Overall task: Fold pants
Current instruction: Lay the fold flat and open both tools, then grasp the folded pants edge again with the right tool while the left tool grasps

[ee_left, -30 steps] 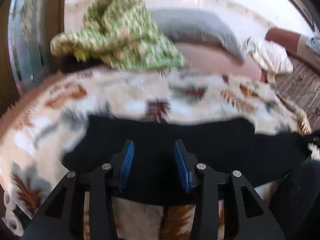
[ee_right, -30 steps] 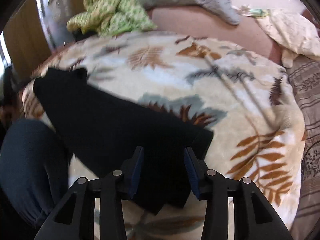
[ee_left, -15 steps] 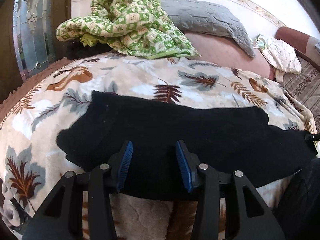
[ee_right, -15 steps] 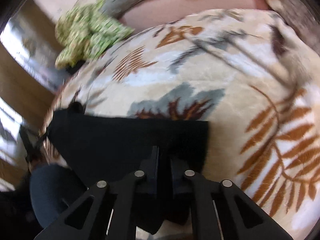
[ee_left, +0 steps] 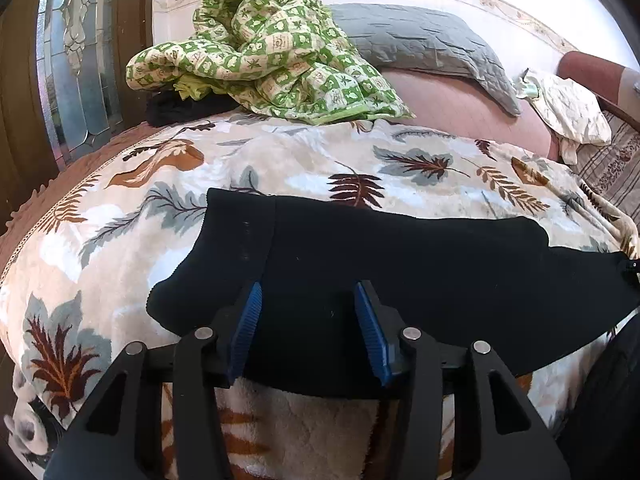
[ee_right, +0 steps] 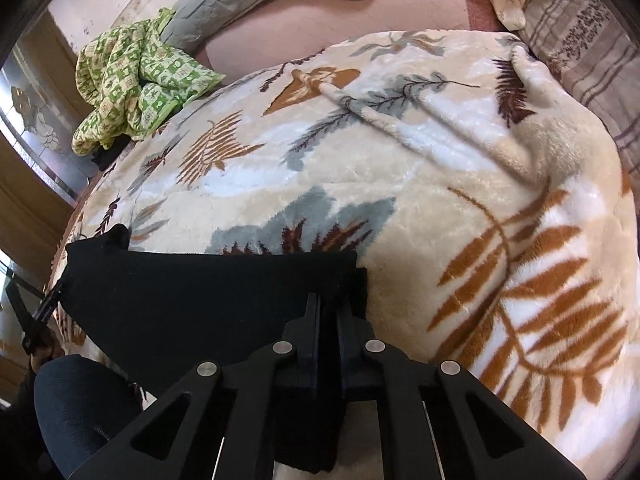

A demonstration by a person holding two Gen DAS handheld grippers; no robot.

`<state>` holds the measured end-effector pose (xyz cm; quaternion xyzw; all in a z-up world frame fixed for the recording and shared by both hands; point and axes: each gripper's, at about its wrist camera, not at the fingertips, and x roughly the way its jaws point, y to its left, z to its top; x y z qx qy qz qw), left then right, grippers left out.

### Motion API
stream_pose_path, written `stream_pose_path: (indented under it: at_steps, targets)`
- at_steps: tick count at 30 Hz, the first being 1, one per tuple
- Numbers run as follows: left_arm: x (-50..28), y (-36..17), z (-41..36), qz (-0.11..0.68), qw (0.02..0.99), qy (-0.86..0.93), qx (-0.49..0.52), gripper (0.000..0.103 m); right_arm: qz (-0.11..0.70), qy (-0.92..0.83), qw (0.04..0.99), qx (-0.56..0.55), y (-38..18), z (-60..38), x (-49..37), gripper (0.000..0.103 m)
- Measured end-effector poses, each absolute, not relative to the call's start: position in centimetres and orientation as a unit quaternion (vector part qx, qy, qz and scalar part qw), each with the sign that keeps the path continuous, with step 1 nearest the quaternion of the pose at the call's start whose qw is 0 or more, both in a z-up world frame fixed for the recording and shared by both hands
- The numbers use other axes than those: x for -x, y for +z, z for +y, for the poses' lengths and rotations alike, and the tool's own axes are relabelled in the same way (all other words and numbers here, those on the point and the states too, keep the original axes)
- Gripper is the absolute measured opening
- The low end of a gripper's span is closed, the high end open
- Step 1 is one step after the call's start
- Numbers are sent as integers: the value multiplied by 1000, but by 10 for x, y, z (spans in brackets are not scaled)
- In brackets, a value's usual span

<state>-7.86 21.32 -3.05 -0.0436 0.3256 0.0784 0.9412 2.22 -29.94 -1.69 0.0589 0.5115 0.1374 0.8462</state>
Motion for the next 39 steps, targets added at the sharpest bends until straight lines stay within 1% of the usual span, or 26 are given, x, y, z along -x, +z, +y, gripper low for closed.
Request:
stream_pose_path:
  at_steps: [1,3,5,7,8,9,10,11,12,13,15,17,19,20,22,24,26,28,30,31,32,34,36,37,38,39]
  targets:
    - [78,-33,214,324,942,75,41,52,514,139,845,-57,-18,-300,-22,5]
    - [73,-38,214,327,942,69,38,54,510,137,847,-58,-17,-301,-22,5]
    - [70,-35,216,329,941,68,45,54,503,133,853,-47,-13,-298,-19,12]
    - [68,-23,223,324,940,64,81,54,472,101,876,-2,1,-292,-12,19]
    - [68,-18,225,318,942,65,90,54,453,94,886,20,8,-288,-8,19]
    - [67,-13,227,310,943,67,97,54,428,105,897,38,18,-280,-2,20]
    - [65,-6,230,301,946,70,100,54,415,125,900,38,23,-276,2,23]
    - [62,-5,232,300,946,72,97,54,404,162,900,30,27,-268,6,25]
    - [56,-5,234,303,945,76,95,54,403,197,893,24,27,-261,7,26]
    - [44,-13,240,328,936,84,98,54,412,226,882,27,23,-252,6,25]
    - [25,-37,254,385,910,94,119,53,441,227,866,57,7,-238,-1,25]
    - [23,-37,252,376,915,104,107,53,502,186,842,64,-20,-241,-15,26]
    - [22,-32,247,386,909,118,102,54,502,193,843,12,-18,-253,-17,26]
    - [24,-26,244,386,908,123,108,54,502,192,843,6,-14,-256,-17,26]
    - [26,-13,229,376,915,99,112,54,490,185,852,22,-7,-254,-13,28]
    - [25,5,196,355,929,34,97,54,468,194,861,33,1,-250,-7,29]
    - [16,17,147,355,929,-74,67,55,451,205,868,28,6,-247,-5,35]
    - [4,19,107,368,917,-145,44,56,444,205,872,33,9,-245,-4,36]
    - [-17,5,68,408,901,-149,-11,56,445,198,872,43,9,-241,-6,36]
    - [-30,-10,57,435,890,-134,-27,56,444,194,874,45,9,-242,-5,36]
    - [-45,-32,54,471,874,-114,-25,58,441,190,876,43,10,-245,-5,36]
    - [-50,-36,57,458,882,-114,-4,64,430,183,884,20,17,-257,0,36]
    - [-48,-30,58,461,880,-111,5,64,416,180,891,-27,24,-271,9,44]
    - [-45,-28,61,457,882,-112,13,64,408,176,894,-56,27,-281,15,54]
    - [-40,-24,67,449,885,-115,30,64,400,175,896,-83,29,-288,21,57]
    - [-33,-21,72,442,889,-116,42,65,393,174,896,-112,31,-297,28,58]
